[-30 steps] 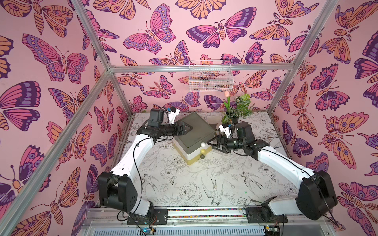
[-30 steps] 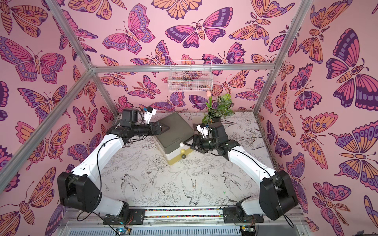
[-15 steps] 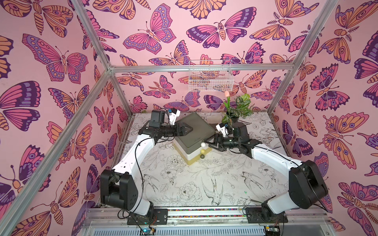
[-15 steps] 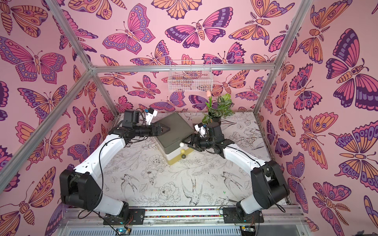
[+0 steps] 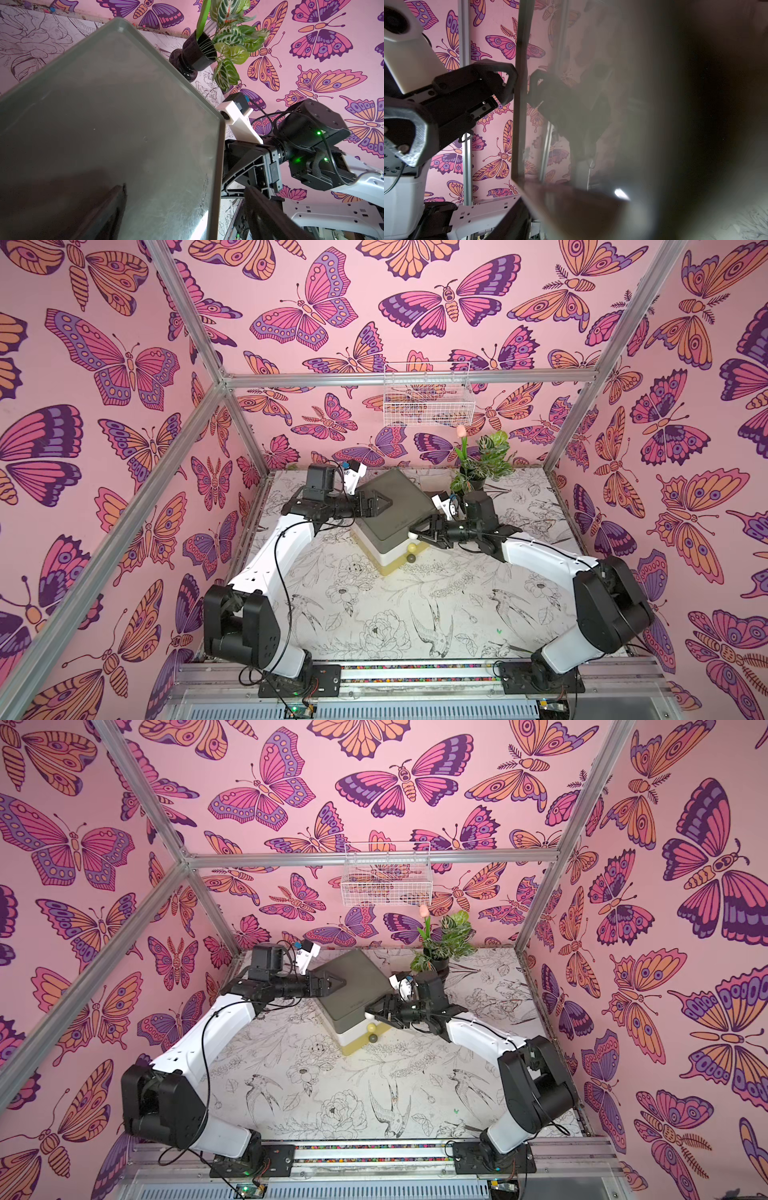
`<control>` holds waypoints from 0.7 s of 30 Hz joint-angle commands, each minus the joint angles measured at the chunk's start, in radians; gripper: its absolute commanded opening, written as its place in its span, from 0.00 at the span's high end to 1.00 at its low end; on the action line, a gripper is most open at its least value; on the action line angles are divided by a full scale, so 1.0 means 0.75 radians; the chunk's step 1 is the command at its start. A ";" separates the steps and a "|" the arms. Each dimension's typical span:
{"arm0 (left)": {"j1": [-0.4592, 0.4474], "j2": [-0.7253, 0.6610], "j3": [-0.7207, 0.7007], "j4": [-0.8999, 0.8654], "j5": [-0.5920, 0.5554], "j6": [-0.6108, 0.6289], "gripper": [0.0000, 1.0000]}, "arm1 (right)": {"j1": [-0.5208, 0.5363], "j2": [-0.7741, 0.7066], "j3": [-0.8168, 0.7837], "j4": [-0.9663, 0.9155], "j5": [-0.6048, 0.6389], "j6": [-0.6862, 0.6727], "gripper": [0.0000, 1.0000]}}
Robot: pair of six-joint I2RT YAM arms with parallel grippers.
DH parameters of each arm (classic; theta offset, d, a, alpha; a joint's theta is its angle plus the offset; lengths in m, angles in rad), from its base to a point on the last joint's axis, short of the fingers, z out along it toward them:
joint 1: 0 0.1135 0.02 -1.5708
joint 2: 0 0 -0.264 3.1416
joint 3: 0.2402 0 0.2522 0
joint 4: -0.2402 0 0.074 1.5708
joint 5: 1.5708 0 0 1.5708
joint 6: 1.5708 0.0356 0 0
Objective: Take the keys out of the drawer
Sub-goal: Open the drawer in the storage box.
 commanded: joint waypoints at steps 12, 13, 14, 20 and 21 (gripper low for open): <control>-0.005 0.017 -0.059 -0.066 -0.006 0.019 0.06 | 0.031 0.008 -0.063 0.132 -0.021 0.059 0.41; -0.004 0.019 -0.061 -0.067 -0.006 0.019 0.06 | 0.031 0.000 -0.067 0.137 -0.020 0.061 0.41; -0.004 0.017 -0.065 -0.067 -0.007 0.019 0.06 | 0.033 -0.003 -0.073 0.145 -0.020 0.063 0.41; -0.004 0.009 -0.083 -0.066 -0.014 0.019 0.06 | 0.059 0.023 -0.078 0.206 -0.032 0.094 0.41; -0.004 0.005 -0.087 -0.067 -0.014 0.018 0.06 | 0.065 0.029 -0.076 0.210 -0.032 0.098 0.42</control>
